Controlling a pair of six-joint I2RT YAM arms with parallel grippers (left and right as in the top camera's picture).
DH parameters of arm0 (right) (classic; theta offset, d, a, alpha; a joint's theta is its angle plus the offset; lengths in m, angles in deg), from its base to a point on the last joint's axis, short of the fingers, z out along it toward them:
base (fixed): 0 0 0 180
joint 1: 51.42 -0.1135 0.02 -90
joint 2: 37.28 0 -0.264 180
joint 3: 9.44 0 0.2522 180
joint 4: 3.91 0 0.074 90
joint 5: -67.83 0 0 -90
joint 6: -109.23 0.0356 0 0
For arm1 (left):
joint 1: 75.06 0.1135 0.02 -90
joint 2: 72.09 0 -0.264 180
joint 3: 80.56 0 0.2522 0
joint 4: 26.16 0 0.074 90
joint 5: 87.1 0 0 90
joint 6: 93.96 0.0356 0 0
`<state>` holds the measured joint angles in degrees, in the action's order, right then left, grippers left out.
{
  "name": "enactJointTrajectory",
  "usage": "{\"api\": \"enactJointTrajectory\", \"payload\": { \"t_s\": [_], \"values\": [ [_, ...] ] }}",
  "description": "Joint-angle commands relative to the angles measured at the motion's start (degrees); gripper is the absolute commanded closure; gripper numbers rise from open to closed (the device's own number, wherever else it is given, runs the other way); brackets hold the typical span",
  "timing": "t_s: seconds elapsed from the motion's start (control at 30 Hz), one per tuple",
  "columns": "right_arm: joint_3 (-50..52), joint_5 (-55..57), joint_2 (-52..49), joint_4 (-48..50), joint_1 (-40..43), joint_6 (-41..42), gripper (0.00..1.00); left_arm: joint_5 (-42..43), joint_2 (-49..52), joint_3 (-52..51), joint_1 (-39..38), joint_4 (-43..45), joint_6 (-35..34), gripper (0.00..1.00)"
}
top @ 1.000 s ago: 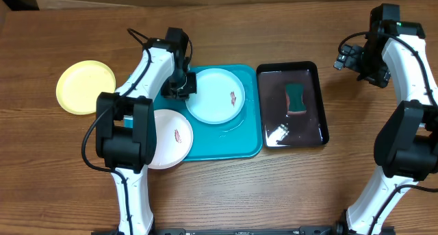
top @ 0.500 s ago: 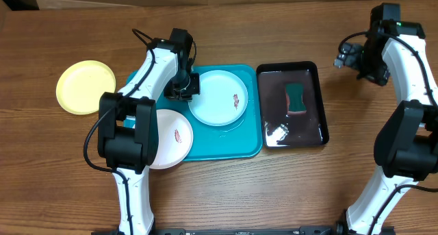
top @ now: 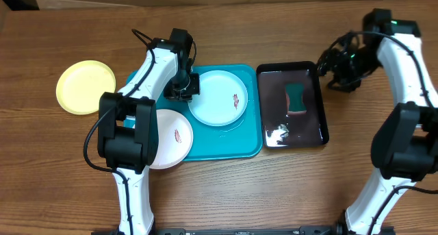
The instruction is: Clean dirty plates on tray and stack at the side
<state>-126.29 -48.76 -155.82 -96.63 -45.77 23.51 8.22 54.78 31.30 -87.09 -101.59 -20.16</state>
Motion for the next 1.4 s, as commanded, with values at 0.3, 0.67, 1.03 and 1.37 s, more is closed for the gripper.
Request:
{"api": "enactJointTrajectory", "payload": {
  "t_s": [0.3,0.67,1.03,1.37],
  "values": [
    [8.37,27.43,2.49,8.13,-15.89,0.42,0.3,-0.85,-0.24,-0.35,-0.28,0.15,-1.84,0.96],
    [15.72,29.38,2.49,22.43,-16.46,0.42,0.35,-0.85,-0.24,-0.35,-0.28,0.13,-1.81,0.96],
    [18.49,25.38,2.49,24.72,-16.9,0.46,0.49,-0.85,-0.24,-0.35,-0.28,0.17,-1.81,0.96],
    [20.48,24.79,2.49,24.85,-16.9,2.82,0.54,-0.87,-0.24,-0.35,-0.28,0.42,-1.81,0.96]
  ]
}}
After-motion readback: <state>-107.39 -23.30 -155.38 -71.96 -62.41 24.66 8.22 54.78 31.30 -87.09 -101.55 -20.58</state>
